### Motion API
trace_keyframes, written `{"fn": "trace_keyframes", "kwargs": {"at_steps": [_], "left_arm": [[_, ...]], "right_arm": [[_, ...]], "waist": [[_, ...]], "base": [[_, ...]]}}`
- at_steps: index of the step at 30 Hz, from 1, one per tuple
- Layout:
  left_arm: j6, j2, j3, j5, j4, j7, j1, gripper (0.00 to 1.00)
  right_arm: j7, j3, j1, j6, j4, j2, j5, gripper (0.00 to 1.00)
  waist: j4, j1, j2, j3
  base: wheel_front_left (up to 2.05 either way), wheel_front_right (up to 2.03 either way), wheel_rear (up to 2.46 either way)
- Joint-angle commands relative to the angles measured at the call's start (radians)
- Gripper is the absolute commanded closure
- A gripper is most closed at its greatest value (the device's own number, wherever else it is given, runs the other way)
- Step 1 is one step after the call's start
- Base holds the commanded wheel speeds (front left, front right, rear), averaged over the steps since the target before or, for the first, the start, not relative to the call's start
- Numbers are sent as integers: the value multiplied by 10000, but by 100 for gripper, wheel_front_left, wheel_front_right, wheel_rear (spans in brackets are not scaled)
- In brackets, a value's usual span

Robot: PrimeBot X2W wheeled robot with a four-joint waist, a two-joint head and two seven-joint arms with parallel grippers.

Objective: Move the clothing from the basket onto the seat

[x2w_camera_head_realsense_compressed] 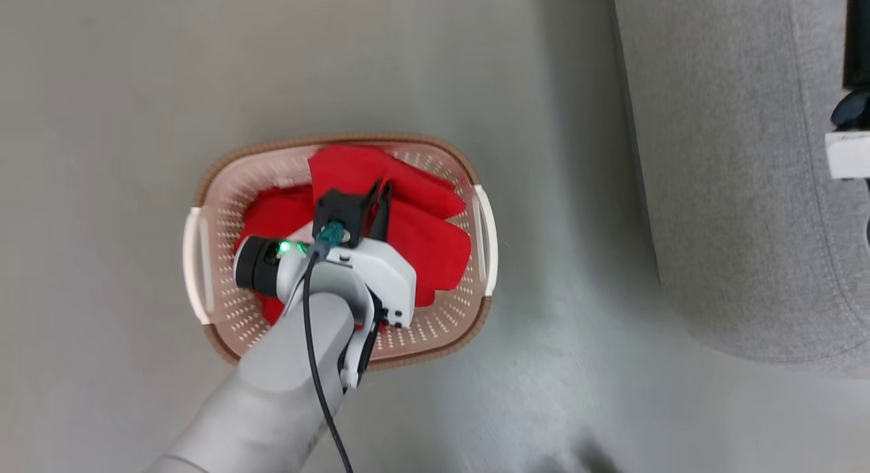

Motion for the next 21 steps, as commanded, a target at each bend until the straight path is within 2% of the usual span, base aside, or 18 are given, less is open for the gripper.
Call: {"fn": "trace_keyframes", "kwargs": {"at_steps": [1, 21], "left_arm": [[-51, 29, 347, 201, -292, -102, 349, 100], [-739, 29, 3232, 3093, -3092, -102, 2443, 100]], "right_arm": [[-59, 75, 473, 42, -115, -168, -150, 0], [-59, 427, 1932, 42, 778, 257, -677, 0]], "waist": [[308, 0, 0, -608], [1013, 0, 0, -3101]], "base": [[0, 0, 0], [0, 0, 0]]}}
